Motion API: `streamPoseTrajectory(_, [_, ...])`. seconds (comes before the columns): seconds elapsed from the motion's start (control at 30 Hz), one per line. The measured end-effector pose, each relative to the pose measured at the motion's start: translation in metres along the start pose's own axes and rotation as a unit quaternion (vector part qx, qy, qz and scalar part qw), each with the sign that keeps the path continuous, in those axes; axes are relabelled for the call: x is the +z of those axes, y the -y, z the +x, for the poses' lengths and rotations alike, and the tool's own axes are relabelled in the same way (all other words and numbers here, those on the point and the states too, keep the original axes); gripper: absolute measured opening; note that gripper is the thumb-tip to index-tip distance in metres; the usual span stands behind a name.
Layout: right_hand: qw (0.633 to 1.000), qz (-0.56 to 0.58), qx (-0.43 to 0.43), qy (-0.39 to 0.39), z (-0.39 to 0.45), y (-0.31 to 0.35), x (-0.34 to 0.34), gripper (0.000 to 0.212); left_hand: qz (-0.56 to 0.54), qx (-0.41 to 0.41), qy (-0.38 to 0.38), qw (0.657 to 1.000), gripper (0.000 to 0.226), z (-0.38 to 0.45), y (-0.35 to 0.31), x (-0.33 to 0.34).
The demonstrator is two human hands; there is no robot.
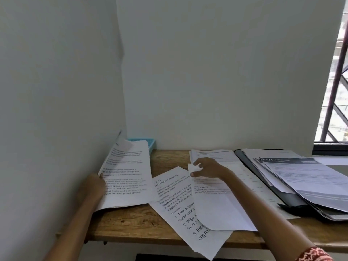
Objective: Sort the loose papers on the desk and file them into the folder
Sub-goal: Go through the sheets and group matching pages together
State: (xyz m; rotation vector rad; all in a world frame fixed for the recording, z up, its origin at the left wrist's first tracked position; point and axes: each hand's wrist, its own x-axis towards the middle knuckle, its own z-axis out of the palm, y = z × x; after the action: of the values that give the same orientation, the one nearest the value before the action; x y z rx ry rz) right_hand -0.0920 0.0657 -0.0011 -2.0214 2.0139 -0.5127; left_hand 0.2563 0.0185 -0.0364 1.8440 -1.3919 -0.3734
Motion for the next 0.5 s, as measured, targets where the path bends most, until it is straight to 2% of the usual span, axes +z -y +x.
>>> streamPoseTrajectory(0.13, [0.999, 0.029, -0.031, -0.008, 0.026, 0.028, 0.014, 0.048, 0.041, 0.037, -0.025, 0.998, 0.030, 0.003, 0.006, 0.011])
streamPoseTrajectory(0.33, [0.999, 0.002, 0.042, 0.019, 0.064, 0.033, 0.041, 0.079, 0.052, 0.106, -0.053, 0.992, 0.024, -0.001, 0.002, 0.019])
streamPoseTrajectory(0.4, [0.999, 0.004, 0.051, 0.011, 0.067, 0.032, 0.044, 0.084, 0.047, 0.128, -0.051, 0.989, 0.024, -0.001, 0.000, 0.020])
streamPoseTrajectory(0.5, [0.996, 0.083, 0.032, 0.007, 0.068, 0.032, 0.044, 0.065, 0.047, 0.146, -0.055, 0.987, 0.023, 0.000, 0.000, 0.020])
